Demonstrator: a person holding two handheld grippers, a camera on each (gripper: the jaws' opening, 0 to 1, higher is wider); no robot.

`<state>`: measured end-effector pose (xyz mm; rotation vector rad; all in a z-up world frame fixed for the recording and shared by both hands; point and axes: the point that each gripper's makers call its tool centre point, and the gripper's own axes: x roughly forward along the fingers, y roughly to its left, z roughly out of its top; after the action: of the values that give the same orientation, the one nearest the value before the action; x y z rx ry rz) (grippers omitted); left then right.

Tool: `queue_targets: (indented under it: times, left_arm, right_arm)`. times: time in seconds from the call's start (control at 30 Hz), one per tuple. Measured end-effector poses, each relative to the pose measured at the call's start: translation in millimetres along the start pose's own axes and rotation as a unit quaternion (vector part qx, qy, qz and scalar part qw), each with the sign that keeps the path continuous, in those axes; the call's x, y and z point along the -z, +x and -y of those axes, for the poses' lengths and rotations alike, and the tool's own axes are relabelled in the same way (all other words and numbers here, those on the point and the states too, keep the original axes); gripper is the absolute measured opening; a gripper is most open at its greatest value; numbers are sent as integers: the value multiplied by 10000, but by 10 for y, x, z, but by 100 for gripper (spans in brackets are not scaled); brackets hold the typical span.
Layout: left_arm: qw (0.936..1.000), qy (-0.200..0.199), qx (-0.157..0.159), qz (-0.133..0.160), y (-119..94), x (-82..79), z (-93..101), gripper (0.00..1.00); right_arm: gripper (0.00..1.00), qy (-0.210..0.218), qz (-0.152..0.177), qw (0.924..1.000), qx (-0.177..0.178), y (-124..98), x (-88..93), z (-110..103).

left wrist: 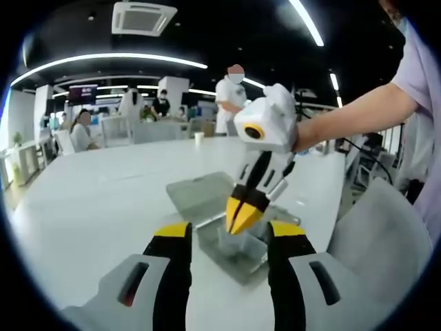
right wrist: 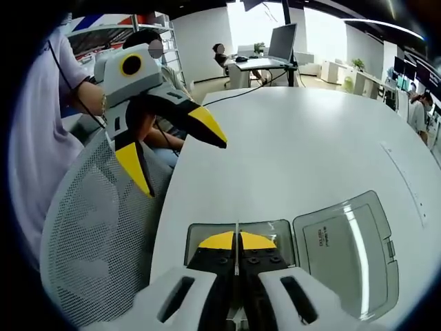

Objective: Insert the divider into the dual guide fixture by aligning both edges with the guide slots and pushing it downward to the bottom, including one-sided entry, uneven engagement, binding, and posture correction.

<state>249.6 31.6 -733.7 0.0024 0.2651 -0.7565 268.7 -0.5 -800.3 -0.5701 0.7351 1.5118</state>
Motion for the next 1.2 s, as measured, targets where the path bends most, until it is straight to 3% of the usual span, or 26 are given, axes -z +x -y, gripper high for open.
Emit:
queue_targets:
  times: [1.2]
  left_arm:
    - [10000,-31,7,-26,2,22,-5,42]
  right_arm:
    - [0,25,-150,9999,5,121,116,8]
